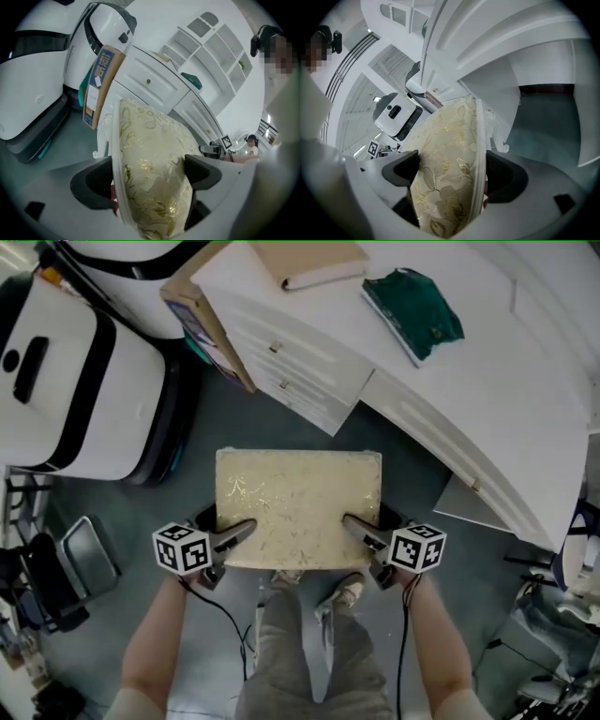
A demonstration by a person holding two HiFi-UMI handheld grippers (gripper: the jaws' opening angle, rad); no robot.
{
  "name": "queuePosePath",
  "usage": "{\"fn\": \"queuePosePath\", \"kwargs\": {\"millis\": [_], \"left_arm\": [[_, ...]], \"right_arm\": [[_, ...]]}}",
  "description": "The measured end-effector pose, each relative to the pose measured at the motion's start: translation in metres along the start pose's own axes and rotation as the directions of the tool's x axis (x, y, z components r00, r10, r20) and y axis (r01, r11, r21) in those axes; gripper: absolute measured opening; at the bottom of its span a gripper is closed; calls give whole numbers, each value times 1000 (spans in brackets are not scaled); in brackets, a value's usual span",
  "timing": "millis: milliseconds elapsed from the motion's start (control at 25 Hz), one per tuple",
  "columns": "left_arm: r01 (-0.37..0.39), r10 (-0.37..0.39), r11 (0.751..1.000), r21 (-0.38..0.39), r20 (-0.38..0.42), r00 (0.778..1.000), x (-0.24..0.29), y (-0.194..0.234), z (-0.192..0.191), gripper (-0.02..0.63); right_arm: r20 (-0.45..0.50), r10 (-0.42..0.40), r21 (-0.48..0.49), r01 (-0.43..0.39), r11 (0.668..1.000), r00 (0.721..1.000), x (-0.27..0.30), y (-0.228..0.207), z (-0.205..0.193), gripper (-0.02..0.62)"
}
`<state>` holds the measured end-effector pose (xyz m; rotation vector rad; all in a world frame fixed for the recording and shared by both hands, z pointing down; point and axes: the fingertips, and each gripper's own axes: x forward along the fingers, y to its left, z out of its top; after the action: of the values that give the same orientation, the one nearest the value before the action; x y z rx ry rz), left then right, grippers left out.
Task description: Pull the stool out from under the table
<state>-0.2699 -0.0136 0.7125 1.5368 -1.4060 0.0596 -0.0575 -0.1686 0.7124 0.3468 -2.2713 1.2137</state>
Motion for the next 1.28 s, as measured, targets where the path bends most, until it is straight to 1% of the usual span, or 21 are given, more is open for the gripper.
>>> {"fn": "queuePosePath", "kwargs": {"millis": [160, 320, 560, 640, 840, 1040, 1280], "left_arm": [[-55, 60, 996, -67, 61, 996, -48, 28, -13, 486], [-95, 109, 987, -130, 109, 988, -91, 56, -31, 486], [-148, 186, 965, -219, 166, 968, -144, 100, -60, 486], [-167, 215, 955, -246, 183, 959, -159, 119, -76, 486], [-198, 264, 938, -284, 216, 940, -186, 167, -119, 486], [-217, 314, 915, -341, 262, 913, -201, 200, -157, 486], [-232, 362, 877, -421, 262, 894, -200, 233, -202, 486]], "right_arm": [[-80, 53, -64, -58, 996, 995, 38, 40, -2, 459], [-154, 93, -113, -111, 987, 984, 74, 77, -12, 459], [-251, 135, -155, -177, 972, 959, 131, 121, -35, 459], [-284, 149, -166, -201, 965, 947, 153, 133, -50, 459], [-328, 168, -179, -236, 955, 930, 202, 152, -96, 459], [-390, 170, -211, -268, 940, 905, 242, 164, -127, 460], [-459, 163, -248, -302, 921, 873, 284, 163, -160, 460]]}}
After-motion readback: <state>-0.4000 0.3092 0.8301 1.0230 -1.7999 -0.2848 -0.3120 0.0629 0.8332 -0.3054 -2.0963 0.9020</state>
